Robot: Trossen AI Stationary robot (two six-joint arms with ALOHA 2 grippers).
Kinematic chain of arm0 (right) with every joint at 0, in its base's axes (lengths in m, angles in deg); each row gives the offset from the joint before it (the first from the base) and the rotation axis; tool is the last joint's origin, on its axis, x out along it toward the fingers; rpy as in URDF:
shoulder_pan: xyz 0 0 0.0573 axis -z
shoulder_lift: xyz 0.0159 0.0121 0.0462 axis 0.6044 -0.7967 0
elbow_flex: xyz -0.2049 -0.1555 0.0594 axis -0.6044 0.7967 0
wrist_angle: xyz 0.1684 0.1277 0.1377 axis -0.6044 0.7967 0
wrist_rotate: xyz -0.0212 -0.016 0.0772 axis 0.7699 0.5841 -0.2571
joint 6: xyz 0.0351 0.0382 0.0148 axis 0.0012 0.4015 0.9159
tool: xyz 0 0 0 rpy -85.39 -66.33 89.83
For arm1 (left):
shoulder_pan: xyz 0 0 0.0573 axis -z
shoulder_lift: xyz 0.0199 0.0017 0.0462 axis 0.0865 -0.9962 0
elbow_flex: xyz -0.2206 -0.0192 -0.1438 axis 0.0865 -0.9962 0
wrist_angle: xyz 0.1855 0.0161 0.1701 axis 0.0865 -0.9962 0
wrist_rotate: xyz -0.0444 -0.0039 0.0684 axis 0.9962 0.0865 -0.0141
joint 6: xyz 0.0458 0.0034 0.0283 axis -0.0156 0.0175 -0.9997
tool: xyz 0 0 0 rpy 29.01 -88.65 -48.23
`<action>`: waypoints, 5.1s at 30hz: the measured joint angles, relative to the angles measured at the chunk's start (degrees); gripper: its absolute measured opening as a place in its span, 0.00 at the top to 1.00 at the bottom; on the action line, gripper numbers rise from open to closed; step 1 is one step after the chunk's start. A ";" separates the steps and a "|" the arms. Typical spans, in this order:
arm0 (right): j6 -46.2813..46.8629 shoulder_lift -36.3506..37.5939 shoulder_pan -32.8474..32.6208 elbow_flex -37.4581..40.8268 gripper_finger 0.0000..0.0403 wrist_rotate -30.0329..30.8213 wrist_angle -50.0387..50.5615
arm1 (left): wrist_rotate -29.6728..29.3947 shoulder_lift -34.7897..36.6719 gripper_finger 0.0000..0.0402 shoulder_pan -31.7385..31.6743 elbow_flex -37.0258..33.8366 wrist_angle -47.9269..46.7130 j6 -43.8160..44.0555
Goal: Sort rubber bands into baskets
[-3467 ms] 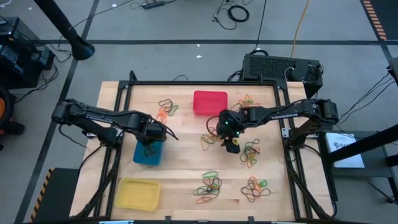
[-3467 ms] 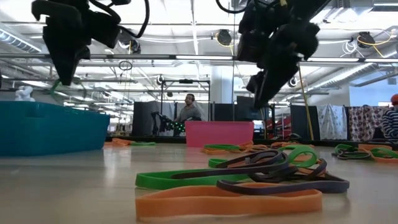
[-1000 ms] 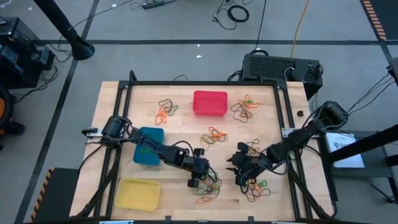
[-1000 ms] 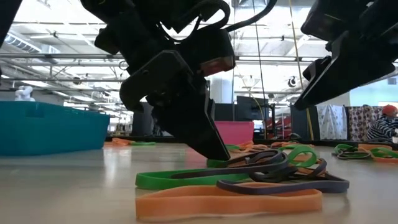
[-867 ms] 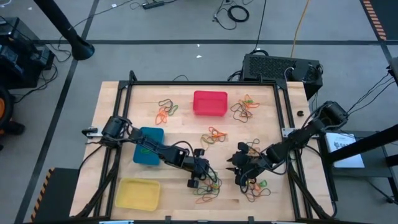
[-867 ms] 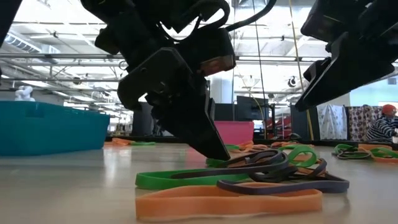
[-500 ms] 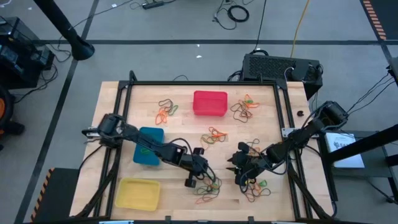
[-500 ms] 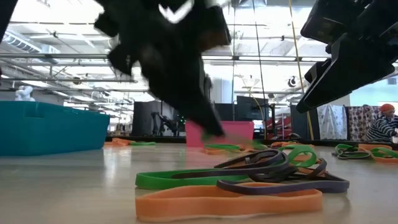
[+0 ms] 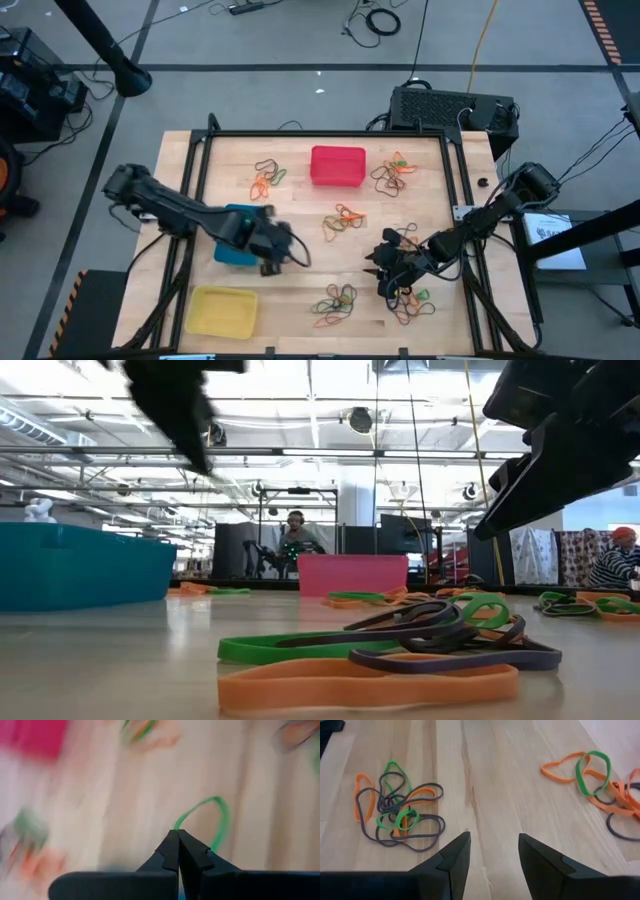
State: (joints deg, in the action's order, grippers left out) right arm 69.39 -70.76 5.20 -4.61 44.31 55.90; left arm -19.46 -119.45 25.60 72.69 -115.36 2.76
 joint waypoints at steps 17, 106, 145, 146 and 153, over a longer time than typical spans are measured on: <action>-1.72 0.00 0.00 0.00 0.60 0.04 -0.12 | -3.46 7.33 1.00 2.39 -3.21 -25.77 23.82; 19.08 8.01 2.94 -2.36 0.99 -25.70 51.97 | 22.91 -24.59 0.68 -9.36 -20.38 106.91 -40.79; -10.01 8.61 8.47 -14.16 1.00 -30.13 21.43 | 21.52 -36.26 0.68 -6.00 -2.05 110.87 -44.34; -10.02 8.61 8.34 -14.16 1.00 -30.09 21.44 | 21.44 -36.26 0.68 -6.00 -2.05 110.85 -44.33; -11.32 8.61 8.28 -14.16 1.00 -30.08 21.45 | 21.19 -36.26 0.75 -6.02 -2.03 107.98 -44.29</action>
State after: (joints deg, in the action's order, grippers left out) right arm 58.07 -62.15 13.48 -18.78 14.23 77.35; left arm 1.73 -155.72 19.58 70.66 -7.39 -41.53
